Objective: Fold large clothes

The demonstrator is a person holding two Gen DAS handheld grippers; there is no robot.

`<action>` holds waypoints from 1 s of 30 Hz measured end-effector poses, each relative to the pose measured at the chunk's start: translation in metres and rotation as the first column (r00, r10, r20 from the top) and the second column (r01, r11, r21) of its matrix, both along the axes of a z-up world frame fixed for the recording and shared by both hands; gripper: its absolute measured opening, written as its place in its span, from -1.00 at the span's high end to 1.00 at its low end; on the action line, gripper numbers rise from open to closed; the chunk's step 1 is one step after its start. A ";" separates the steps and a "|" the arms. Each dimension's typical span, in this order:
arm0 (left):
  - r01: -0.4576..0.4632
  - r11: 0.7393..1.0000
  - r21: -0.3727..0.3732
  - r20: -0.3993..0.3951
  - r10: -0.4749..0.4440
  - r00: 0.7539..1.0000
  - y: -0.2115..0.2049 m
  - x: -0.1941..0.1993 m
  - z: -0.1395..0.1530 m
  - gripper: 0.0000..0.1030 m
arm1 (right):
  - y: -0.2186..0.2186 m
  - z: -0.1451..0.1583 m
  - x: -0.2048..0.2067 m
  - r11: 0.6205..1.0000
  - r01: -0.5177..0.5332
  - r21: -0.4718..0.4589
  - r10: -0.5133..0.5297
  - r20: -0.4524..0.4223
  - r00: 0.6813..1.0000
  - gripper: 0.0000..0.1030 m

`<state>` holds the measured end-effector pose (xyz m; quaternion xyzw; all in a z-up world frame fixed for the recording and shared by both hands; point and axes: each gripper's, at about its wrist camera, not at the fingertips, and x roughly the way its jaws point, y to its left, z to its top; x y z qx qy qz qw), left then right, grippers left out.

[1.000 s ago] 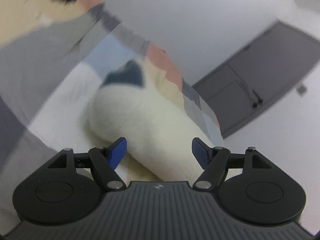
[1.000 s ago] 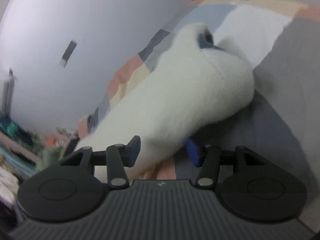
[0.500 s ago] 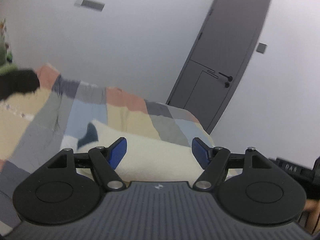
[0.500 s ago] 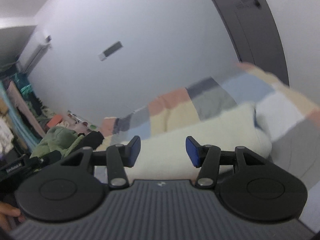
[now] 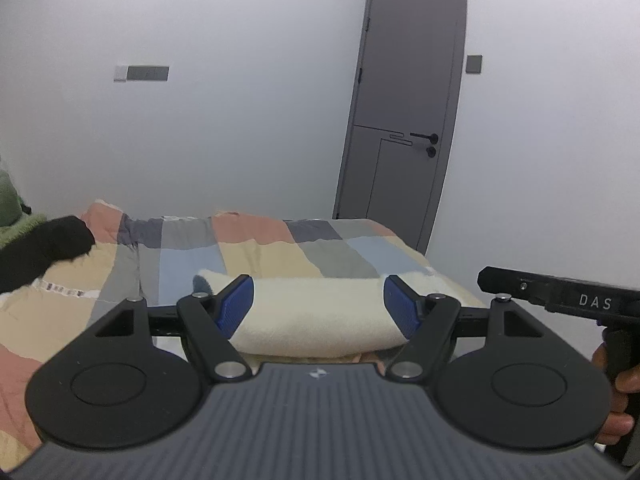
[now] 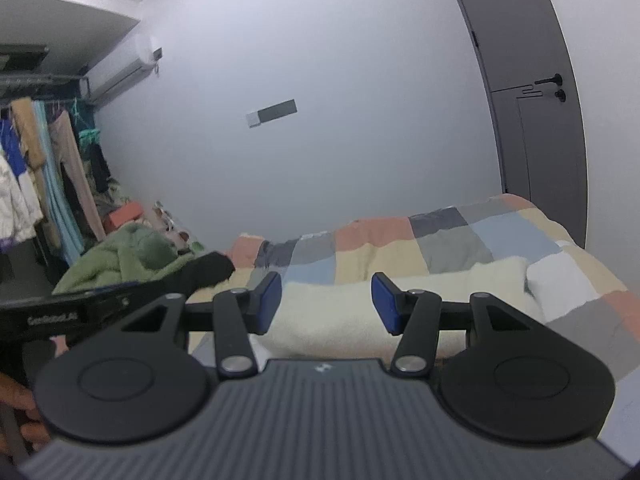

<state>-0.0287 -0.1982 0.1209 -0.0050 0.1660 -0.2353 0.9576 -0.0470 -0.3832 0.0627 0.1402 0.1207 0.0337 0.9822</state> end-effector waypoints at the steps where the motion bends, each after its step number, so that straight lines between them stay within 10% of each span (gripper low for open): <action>1: -0.001 1.000 0.007 0.003 0.001 1.000 0.000 -0.003 -0.005 -0.48 | 0.004 -0.003 -0.003 1.000 0.002 -0.010 -0.002 -0.002 1.000 -0.04; 30: -0.041 0.999 -0.013 -0.077 0.040 0.996 0.023 -0.011 -0.077 -0.50 | 0.039 -0.077 -0.010 0.987 0.081 -0.140 -0.101 -0.139 0.985 -0.04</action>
